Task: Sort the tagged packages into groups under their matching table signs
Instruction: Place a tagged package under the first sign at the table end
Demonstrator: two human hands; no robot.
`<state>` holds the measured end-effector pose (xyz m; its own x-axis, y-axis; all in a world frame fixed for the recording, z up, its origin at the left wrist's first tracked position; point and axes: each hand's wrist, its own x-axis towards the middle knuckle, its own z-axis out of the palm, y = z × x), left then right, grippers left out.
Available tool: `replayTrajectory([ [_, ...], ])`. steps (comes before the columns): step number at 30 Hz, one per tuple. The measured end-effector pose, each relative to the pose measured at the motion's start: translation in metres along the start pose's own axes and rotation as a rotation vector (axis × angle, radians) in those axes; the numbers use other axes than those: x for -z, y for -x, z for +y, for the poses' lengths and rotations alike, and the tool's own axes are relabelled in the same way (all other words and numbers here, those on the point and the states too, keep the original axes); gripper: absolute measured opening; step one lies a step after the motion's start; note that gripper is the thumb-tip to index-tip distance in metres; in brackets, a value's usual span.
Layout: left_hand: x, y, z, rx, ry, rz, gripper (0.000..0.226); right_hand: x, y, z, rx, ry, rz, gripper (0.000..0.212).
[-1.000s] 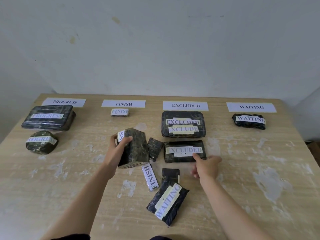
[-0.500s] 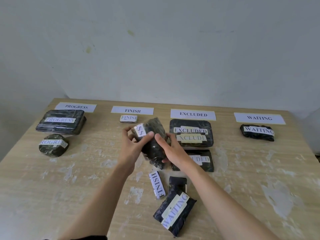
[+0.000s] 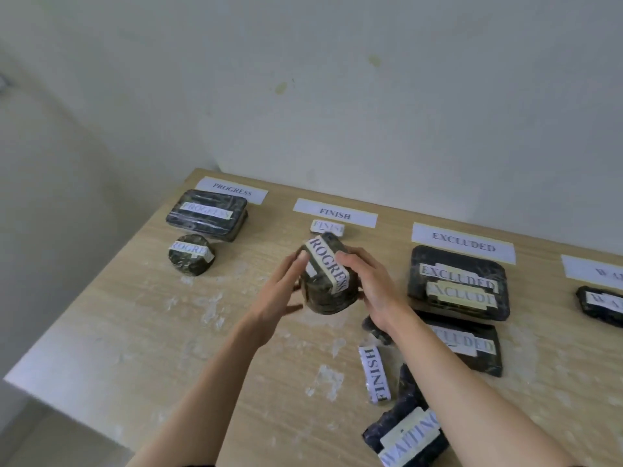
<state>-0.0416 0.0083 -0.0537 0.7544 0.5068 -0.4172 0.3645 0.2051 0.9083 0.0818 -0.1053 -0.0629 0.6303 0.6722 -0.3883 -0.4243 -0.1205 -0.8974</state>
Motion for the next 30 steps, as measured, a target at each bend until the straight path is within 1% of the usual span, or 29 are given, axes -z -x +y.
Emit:
replayTrajectory([
  [2, 0.027, 0.001, -0.014, 0.181, 0.108, -0.013, 0.062, -0.030, -0.011, 0.006, 0.010, 0.059, -0.034, 0.023],
  [4, 0.052, 0.003, -0.029, 0.230, 0.267, 0.081, 0.052, -0.061, -0.020, 0.013, 0.005, 0.099, -0.069, 0.028],
  [5, 0.065, 0.003, -0.036, 0.222, 0.330, 0.165, 0.048, -0.075, -0.025, 0.016, 0.000, 0.140, -0.077, 0.033],
  [7, 0.088, 0.004, -0.049, 0.170, 0.377, 0.370, 0.047, -0.095, -0.033, 0.027, 0.008, 0.302, -0.093, 0.038],
  [9, 0.108, 0.008, -0.061, 0.097, 0.392, 0.600, 0.050, -0.106, -0.037, 0.042, -0.010, 0.435, -0.137, 0.036],
  [10, 0.118, 0.010, -0.066, 0.063, 0.409, 0.694, 0.052, -0.110, -0.039, 0.050, -0.021, 0.463, -0.149, 0.034],
  [12, 0.138, 0.013, -0.072, 0.027, 0.450, 0.806, 0.053, -0.115, -0.041, 0.063, -0.024, 0.462, -0.129, 0.025],
  [14, 0.158, 0.011, -0.076, 0.011, 0.462, 0.846, 0.054, -0.119, -0.044, 0.073, -0.016, 0.463, -0.100, 0.020],
  [15, 0.167, 0.009, -0.077, 0.012, 0.457, 0.858, 0.058, -0.120, -0.046, 0.078, -0.010, 0.503, -0.100, 0.019],
  [16, 0.175, 0.006, -0.076, 0.015, 0.455, 0.863, 0.064, -0.120, -0.048, 0.084, 0.000, 0.582, -0.105, 0.020],
  [17, 0.183, 0.002, -0.076, 0.025, 0.452, 0.865, 0.072, -0.119, -0.049, 0.089, 0.023, 0.721, -0.115, 0.024],
  [19, 0.196, -0.007, -0.076, 0.072, 0.449, 0.876, 0.089, -0.116, -0.050, 0.099, 0.135, 1.131, -0.172, 0.035],
  [20, 0.202, -0.012, -0.078, 0.093, 0.458, 0.886, 0.093, -0.115, -0.049, 0.103, 0.207, 1.315, -0.213, 0.041],
  [21, 0.205, -0.015, -0.078, 0.099, 0.473, 0.894, 0.093, -0.114, -0.046, 0.107, 0.271, 1.442, -0.245, 0.046],
  [22, 0.205, -0.016, -0.076, 0.092, 0.475, 0.909, 0.089, -0.113, -0.043, 0.109, 0.308, 1.515, -0.265, 0.048],
  [24, 0.198, -0.014, -0.074, 0.052, 0.398, 0.982, 0.082, -0.109, -0.039, 0.112, 0.335, 1.564, -0.270, 0.049],
  [25, 0.191, -0.011, -0.074, 0.021, 0.298, 1.045, 0.081, -0.106, -0.038, 0.112, 0.350, 1.578, -0.255, 0.049],
  [27, 0.171, -0.005, -0.071, -0.073, 0.011, 1.160, 0.078, -0.095, -0.035, 0.107, 0.365, 1.616, -0.189, 0.048],
  [28, 0.159, -0.003, -0.070, -0.140, -0.132, 1.175, 0.076, -0.087, -0.033, 0.104, 0.358, 1.648, -0.140, 0.047],
  [30, 0.130, -0.005, -0.070, -0.278, -0.359, 1.109, 0.071, -0.065, -0.027, 0.093, 0.311, 1.728, -0.008, 0.047],
])
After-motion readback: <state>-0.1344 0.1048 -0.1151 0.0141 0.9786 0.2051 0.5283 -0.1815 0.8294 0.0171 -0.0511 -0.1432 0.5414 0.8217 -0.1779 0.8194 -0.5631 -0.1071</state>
